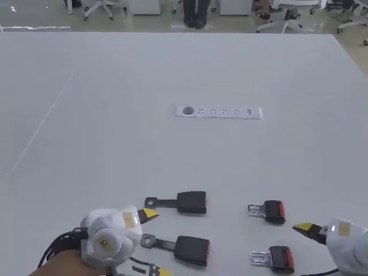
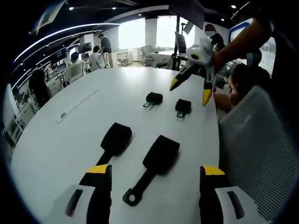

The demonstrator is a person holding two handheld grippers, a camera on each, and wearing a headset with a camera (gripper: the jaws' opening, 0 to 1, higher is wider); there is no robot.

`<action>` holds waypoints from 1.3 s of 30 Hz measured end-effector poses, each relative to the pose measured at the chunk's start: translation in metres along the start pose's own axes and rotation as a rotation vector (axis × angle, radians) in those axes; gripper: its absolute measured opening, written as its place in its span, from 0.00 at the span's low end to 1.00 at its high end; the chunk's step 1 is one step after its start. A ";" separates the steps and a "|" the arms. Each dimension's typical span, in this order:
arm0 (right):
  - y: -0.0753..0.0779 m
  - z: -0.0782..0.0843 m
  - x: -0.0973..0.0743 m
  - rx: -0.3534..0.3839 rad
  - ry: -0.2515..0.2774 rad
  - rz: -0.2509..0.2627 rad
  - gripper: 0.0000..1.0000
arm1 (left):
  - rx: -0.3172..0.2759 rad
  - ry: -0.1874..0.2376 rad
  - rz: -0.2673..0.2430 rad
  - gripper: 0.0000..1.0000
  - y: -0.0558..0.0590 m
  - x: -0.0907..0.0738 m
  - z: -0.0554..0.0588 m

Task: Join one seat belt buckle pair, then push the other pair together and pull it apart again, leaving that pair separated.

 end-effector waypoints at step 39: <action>0.015 0.009 0.028 -0.214 -0.178 -0.159 0.52 | 0.341 -0.158 0.193 0.41 -0.010 0.074 -0.005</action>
Point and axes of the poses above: the centre of the closed fingertips' face, and the gripper's own axes: x roughly forward along the fingers, y roughly to its right, z roughly out of its underside, the point moved 7 cm from there along -x, roughly backward along the fingers, and after that the axes turned 10 degrees about -y, right-handed, at the moved point
